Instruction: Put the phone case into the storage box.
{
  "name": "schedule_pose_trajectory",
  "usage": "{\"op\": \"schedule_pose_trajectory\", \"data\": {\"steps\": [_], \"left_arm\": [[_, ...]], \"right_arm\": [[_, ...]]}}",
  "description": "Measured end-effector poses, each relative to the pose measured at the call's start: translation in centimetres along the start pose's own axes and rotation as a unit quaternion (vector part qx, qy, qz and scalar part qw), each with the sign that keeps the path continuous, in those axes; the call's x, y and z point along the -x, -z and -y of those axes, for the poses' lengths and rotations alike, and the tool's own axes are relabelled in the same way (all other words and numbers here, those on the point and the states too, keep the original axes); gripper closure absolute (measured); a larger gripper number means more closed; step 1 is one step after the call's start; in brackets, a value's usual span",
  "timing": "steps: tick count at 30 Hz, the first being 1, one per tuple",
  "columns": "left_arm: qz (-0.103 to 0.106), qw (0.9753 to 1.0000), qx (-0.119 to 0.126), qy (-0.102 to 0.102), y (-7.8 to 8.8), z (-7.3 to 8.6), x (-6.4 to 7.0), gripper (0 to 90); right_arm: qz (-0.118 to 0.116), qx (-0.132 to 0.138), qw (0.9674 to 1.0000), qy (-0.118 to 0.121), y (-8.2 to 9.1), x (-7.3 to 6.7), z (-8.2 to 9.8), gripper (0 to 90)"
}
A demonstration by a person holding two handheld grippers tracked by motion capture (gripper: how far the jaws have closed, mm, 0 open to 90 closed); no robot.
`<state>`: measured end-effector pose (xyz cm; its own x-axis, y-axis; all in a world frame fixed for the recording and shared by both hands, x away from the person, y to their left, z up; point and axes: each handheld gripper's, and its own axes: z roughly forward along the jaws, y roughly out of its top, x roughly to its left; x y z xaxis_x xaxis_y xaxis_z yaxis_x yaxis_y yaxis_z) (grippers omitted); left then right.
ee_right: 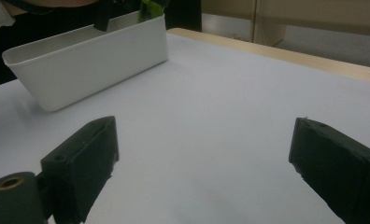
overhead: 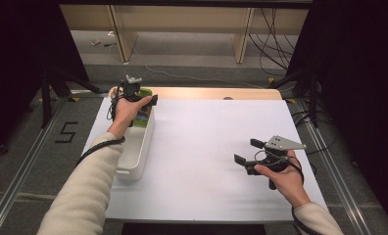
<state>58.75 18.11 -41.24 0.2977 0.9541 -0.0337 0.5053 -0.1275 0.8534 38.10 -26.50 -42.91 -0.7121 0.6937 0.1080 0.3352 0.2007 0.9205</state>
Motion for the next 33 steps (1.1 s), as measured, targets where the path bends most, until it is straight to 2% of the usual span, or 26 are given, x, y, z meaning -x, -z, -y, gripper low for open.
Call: {"op": "schedule_pose_trajectory", "data": {"steps": [5, 16, 21, 33], "left_arm": [[0.004, 0.9999, 0.010, -0.005, 0.2, -0.4, 0.2, 0.0], [0.000, 0.9996, 0.024, -0.016, 1.2, -1.3, 0.5, 0.0], [-0.006, 0.9995, 0.027, -0.014, 1.8, -1.5, 0.4, 0.0], [-0.004, 0.9992, 0.037, -0.017, 3.1, -1.8, 0.8, 0.0]], "right_arm": [[0.000, 0.000, 1.0000, 0.000, 0.0, 0.0, 0.0, 9.3], [0.000, 0.000, 1.0000, -0.002, -0.1, 0.0, 0.0, 9.3], [0.001, 0.000, 1.0000, -0.002, -0.1, 0.0, 0.0, 9.3], [0.001, -0.001, 1.0000, -0.001, 0.0, 0.0, 0.0, 9.3]]}}
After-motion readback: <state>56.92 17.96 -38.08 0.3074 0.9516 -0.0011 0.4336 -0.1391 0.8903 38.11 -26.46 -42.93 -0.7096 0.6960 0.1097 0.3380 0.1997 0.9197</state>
